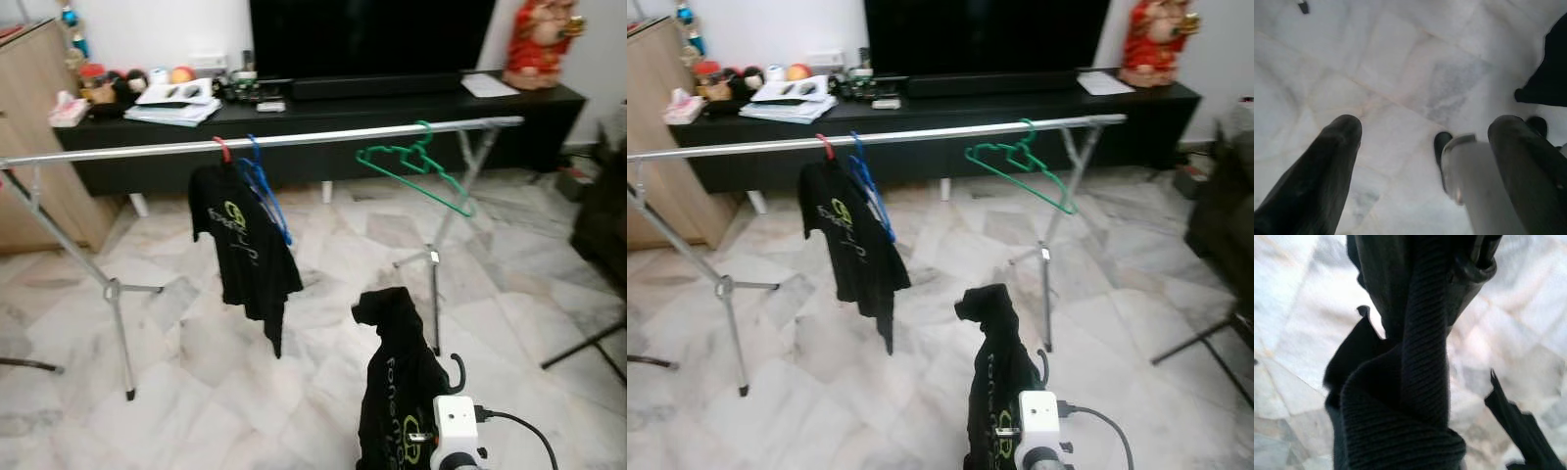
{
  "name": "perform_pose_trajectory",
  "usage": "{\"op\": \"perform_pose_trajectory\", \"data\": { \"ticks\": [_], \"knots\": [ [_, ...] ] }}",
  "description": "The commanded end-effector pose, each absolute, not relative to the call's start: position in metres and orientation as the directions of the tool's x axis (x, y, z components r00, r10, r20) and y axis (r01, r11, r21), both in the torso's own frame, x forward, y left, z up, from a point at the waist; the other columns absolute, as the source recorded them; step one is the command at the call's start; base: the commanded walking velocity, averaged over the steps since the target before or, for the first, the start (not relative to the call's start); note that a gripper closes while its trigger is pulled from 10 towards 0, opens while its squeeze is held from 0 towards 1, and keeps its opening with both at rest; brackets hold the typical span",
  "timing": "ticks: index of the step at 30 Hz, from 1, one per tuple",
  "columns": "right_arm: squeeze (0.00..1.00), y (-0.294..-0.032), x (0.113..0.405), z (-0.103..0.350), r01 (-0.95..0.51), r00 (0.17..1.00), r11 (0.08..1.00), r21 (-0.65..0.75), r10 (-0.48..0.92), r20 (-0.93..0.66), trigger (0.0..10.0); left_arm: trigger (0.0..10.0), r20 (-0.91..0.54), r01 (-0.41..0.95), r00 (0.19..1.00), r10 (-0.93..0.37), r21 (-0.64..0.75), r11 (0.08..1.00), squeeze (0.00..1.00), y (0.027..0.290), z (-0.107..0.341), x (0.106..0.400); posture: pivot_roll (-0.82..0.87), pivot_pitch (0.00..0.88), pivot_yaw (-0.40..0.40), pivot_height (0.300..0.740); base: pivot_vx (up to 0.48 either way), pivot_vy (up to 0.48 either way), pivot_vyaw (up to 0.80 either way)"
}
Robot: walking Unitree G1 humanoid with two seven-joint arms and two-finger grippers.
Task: Hang hanger
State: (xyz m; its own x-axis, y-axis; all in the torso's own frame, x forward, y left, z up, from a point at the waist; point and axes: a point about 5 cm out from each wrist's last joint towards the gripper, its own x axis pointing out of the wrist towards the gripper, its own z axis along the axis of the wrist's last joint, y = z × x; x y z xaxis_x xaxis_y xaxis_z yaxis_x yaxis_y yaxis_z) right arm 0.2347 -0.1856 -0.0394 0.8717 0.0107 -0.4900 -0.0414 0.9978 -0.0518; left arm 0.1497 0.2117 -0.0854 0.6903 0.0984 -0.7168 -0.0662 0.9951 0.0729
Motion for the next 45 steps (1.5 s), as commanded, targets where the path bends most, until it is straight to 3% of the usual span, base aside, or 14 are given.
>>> {"op": "perform_pose_trajectory", "data": {
  "ticks": [1,23,45],
  "knots": [
    [0.0,-0.1798,0.2392,-0.0363,-0.045,0.882,0.998,-0.035,0.024,-0.47,10.0,10.0,-0.743,-0.074,0.661,0.106,0.076,0.994,0.0,0.2139,-0.0899,0.1382,-0.13,0.054,0.018,0.74,-0.315,0.0,0.0],
    [0.0,-0.1775,0.2389,-0.0369,-0.052,0.88,0.998,-0.035,0.03,-0.473,10.0,10.0,-0.746,-0.057,0.659,0.095,0.076,0.995,0.0,0.2146,-0.0899,0.1381,-0.13,0.05,0.022,0.74,-0.313,0.0,0.0],
    [0.0,-0.1773,0.2386,-0.0379,-0.055,0.875,0.998,-0.038,0.03,-0.484,10.0,10.0,-0.742,-0.058,0.664,0.09,0.07,0.996,0.0,0.2149,-0.0893,0.1392,-0.13,0.064,0.023,0.74,0.0,0.0,0.0]
  ]
}}
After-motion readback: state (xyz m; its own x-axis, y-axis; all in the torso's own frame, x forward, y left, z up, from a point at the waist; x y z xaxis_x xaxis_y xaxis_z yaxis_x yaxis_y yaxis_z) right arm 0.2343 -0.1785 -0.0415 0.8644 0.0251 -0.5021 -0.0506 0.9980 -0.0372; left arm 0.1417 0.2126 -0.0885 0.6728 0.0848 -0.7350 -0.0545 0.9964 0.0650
